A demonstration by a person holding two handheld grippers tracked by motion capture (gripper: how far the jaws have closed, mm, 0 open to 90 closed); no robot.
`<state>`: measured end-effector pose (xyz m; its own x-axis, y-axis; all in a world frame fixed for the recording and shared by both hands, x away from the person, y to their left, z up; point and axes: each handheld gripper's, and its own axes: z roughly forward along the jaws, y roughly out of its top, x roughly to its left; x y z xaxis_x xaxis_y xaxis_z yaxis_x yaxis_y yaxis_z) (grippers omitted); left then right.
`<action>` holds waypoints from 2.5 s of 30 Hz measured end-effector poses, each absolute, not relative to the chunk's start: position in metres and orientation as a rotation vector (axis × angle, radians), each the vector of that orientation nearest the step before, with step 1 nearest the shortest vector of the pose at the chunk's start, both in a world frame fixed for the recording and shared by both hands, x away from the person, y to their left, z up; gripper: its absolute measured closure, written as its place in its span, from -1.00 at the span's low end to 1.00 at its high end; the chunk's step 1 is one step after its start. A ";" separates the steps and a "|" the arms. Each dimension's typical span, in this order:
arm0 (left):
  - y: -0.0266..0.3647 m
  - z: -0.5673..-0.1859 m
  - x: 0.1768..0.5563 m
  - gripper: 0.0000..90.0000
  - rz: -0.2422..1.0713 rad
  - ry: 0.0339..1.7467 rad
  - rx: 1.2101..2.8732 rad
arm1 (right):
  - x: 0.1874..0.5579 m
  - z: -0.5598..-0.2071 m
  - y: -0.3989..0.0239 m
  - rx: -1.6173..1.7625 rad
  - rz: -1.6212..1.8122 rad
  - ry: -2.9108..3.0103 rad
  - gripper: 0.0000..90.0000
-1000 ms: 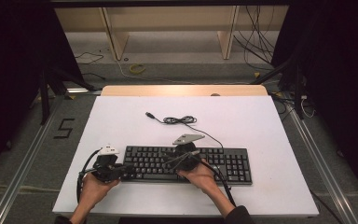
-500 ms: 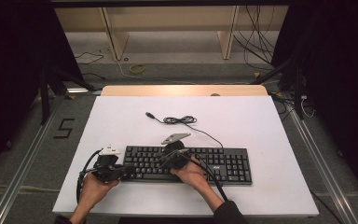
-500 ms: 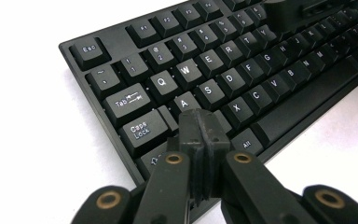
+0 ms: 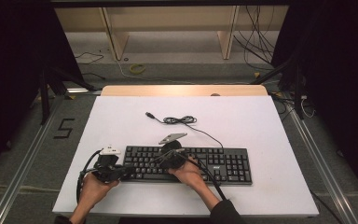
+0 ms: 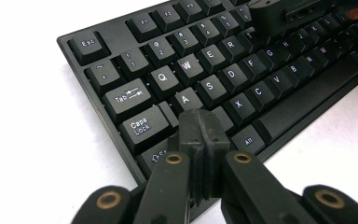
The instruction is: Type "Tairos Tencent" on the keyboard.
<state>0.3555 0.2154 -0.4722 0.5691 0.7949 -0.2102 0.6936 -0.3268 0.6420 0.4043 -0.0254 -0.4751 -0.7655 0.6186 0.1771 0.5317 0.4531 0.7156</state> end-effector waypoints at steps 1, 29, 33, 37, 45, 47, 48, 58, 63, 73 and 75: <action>0.215 -0.472 0.356 0.99 0.185 1.185 2.097 | 0.405 -0.476 -0.025 1.027 1.206 2.586 1.00; 0.215 -0.468 0.354 0.92 0.196 1.151 2.057 | 0.400 -0.472 -0.028 1.055 1.269 2.571 0.88; 0.214 -0.465 0.354 0.82 0.207 1.136 2.030 | 0.398 -0.469 -0.031 1.043 1.284 2.568 0.81; 0.214 -0.464 0.354 0.65 0.200 1.127 2.007 | 0.397 -0.466 -0.038 1.059 1.303 2.551 0.74; 0.214 -0.464 0.357 0.23 0.181 1.150 1.971 | 0.391 -0.461 -0.054 1.068 1.355 2.528 0.53; 0.213 -0.463 0.357 0.14 0.191 1.144 1.964 | 0.390 -0.460 -0.058 1.069 1.363 2.523 0.48; 0.213 -0.463 0.357 0.10 0.198 1.142 1.961 | 0.389 -0.459 -0.060 1.064 1.361 2.521 0.43; 0.210 -0.463 0.358 -0.18 0.219 1.117 1.946 | 0.385 -0.455 -0.073 1.086 1.361 2.509 0.13; 0.208 -0.463 0.359 -0.25 0.227 1.107 1.943 | 0.381 -0.455 -0.080 1.088 1.368 2.502 0.05; 0.204 -0.464 0.362 -0.26 0.236 1.105 1.936 | 0.375 -0.457 -0.095 1.098 1.352 2.495 -0.07; 0.203 -0.464 0.363 -0.27 0.239 1.104 1.931 | 0.373 -0.457 -0.097 1.095 1.352 2.497 -0.09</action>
<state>0.3631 0.2031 -0.4636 0.5878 0.7731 -0.2385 0.6052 -0.2245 0.7638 0.3733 -0.0971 -0.4573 -0.7367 0.6326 0.2387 0.5456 0.3476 0.7626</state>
